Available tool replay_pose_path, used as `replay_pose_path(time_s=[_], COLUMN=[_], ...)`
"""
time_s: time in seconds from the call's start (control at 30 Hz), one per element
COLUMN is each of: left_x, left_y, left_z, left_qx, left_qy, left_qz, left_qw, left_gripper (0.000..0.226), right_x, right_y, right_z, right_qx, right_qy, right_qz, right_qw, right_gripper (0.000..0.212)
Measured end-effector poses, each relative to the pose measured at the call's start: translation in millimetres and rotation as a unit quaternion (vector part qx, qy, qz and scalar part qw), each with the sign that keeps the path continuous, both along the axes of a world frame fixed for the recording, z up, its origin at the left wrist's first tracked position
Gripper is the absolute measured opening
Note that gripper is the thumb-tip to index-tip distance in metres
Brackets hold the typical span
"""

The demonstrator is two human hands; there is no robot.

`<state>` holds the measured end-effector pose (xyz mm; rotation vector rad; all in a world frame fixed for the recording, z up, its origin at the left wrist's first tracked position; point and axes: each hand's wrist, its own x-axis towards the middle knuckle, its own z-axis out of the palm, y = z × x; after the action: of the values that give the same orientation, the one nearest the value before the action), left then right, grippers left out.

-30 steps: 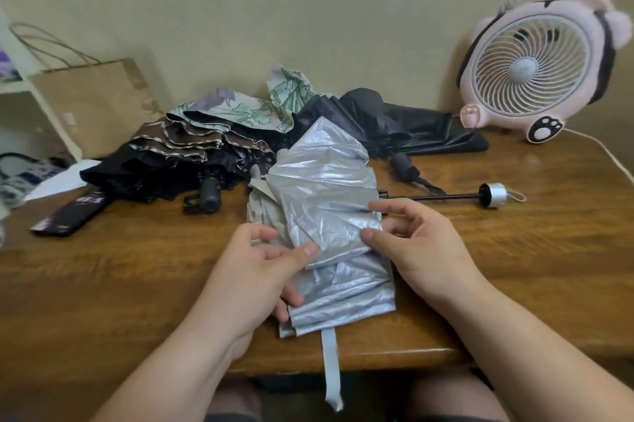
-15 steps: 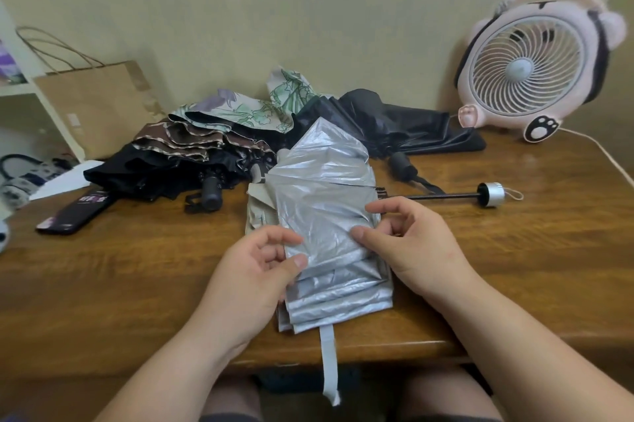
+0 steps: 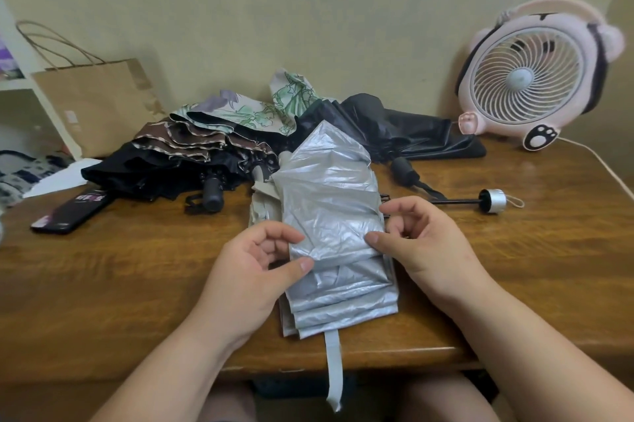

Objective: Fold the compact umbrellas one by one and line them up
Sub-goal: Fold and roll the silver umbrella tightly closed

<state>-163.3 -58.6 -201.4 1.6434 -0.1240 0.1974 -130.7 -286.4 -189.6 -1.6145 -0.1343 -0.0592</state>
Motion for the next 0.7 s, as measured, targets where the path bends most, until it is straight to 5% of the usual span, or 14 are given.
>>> replay_pose_path(time_s=[0.43, 0.7], left_x=[-0.7, -1.0], left_y=[1.9, 2.3], left_z=[-1.6, -2.0], left_qx=[-0.009, -0.006], left_qy=[0.013, 0.019], left_qz=[-0.010, 0.009], left_qw=[1.000, 1.000], left_gripper=[0.032, 0.032], right_x=[1.1, -1.2], right_y=[1.9, 0.3], right_z=[1.0, 2.2], right_qx=[-0.034, -0.029], right_qy=[0.024, 0.016], right_qz=[-0.013, -0.039], right_qw=[0.999, 0.999], right_gripper=[0.048, 0.037])
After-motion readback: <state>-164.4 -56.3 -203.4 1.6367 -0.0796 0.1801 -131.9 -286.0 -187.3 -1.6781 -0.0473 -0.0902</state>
